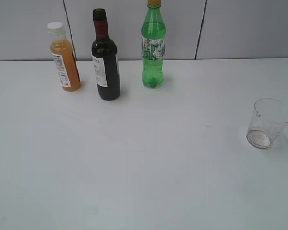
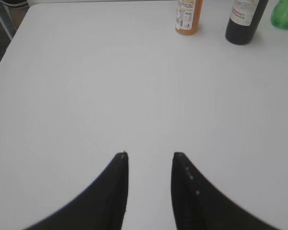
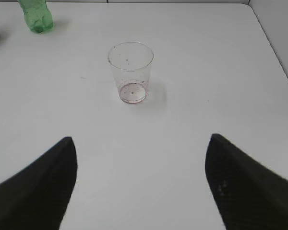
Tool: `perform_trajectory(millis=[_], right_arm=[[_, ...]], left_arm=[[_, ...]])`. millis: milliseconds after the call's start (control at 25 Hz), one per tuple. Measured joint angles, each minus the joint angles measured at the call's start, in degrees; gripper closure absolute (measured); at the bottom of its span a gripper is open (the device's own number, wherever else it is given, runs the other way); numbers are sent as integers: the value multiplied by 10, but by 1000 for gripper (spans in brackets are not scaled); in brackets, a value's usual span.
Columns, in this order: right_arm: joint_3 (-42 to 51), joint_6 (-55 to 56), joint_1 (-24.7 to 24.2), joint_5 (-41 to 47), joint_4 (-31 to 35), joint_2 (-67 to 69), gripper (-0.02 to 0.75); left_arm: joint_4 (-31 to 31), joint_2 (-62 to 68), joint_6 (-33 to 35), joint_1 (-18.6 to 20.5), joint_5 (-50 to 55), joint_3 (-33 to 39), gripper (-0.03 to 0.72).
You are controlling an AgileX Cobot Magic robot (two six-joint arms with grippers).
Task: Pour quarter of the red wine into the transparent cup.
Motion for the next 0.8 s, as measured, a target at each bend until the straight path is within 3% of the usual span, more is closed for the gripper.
perform_trajectory(millis=[520,800], right_arm=[[-1,-6,0,-3,0,0,71],[-13,-24,0,-119,3,48,71]], left_arm=[[0,0,0,0,0,0,448],[0,0,0,0,0,0,448]])
